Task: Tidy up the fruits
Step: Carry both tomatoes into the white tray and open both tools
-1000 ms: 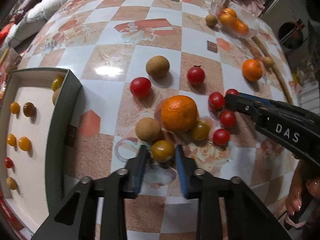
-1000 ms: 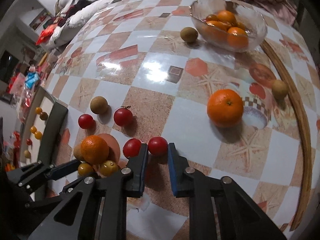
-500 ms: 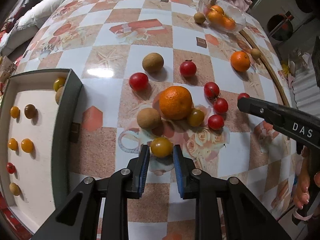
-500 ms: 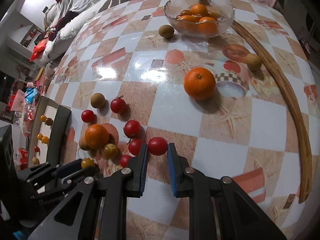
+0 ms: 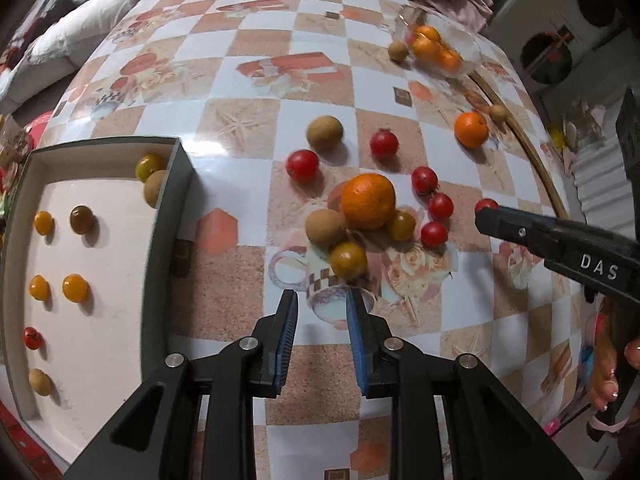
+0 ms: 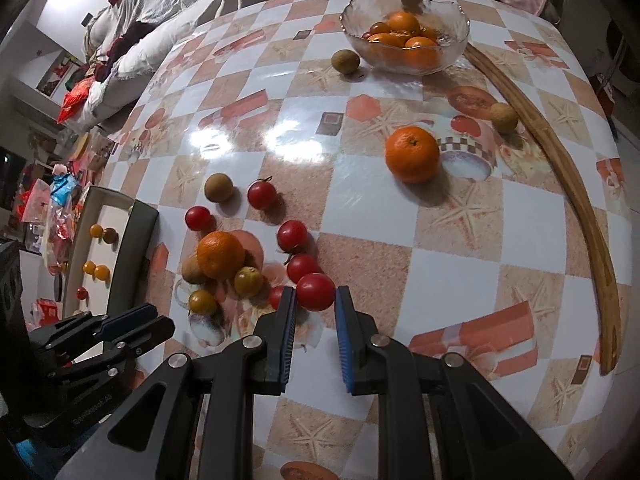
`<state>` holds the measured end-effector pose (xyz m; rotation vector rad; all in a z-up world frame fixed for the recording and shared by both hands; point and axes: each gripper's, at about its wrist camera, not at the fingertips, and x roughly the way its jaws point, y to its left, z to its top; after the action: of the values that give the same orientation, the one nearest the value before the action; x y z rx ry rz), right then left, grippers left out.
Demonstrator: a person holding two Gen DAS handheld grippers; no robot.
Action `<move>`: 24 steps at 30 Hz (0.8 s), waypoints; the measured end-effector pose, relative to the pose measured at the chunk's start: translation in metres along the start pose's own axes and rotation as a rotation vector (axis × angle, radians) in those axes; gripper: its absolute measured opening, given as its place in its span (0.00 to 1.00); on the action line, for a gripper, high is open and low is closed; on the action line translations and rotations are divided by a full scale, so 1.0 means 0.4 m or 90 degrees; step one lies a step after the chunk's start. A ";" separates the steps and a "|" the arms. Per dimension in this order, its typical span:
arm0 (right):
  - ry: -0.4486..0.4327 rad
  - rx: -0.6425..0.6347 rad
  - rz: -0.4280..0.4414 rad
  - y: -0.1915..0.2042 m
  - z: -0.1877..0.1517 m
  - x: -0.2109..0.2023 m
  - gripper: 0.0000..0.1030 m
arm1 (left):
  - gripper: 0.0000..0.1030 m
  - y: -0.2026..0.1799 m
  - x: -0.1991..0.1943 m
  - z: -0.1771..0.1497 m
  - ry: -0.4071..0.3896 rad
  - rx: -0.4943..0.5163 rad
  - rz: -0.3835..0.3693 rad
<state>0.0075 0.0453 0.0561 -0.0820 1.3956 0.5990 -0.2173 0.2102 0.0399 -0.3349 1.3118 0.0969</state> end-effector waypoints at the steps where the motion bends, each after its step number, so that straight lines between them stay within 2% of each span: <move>1: 0.001 -0.001 -0.001 0.003 -0.003 -0.001 0.20 | 0.28 -0.005 0.005 -0.002 0.003 0.007 0.000; 3: 0.001 0.000 -0.002 0.006 -0.007 -0.002 0.20 | 0.68 -0.014 0.017 -0.007 0.007 0.017 0.007; 5: 0.001 0.005 -0.003 0.004 -0.012 -0.003 0.20 | 0.69 -0.019 0.015 -0.008 -0.014 0.015 0.017; 13: 0.001 0.028 -0.002 -0.019 -0.028 -0.009 0.20 | 0.69 -0.031 0.056 0.028 -0.003 -0.015 0.030; 14: 0.001 0.031 -0.002 -0.023 -0.031 -0.010 0.20 | 0.68 -0.032 0.060 0.033 -0.002 -0.021 0.030; 18: 0.000 0.039 -0.001 -0.035 -0.037 -0.014 0.20 | 0.43 -0.036 0.081 0.044 0.012 -0.031 0.046; 20: 0.000 0.041 -0.001 -0.040 -0.038 -0.016 0.20 | 0.36 -0.040 0.080 0.041 0.005 -0.031 0.054; 21: 0.000 0.043 0.000 -0.042 -0.038 -0.016 0.20 | 0.25 -0.041 0.078 0.039 0.002 -0.030 0.043; 22: -0.001 0.044 0.000 -0.043 -0.038 -0.016 0.20 | 0.23 -0.044 0.076 0.038 0.000 -0.029 0.029; 24: -0.001 0.043 0.000 -0.043 -0.038 -0.018 0.20 | 0.23 -0.048 0.071 0.036 -0.009 -0.024 0.037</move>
<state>0.0010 0.0222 0.0547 -0.0266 1.4137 0.5513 -0.1915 0.1929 0.0194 -0.3280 1.3065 0.1730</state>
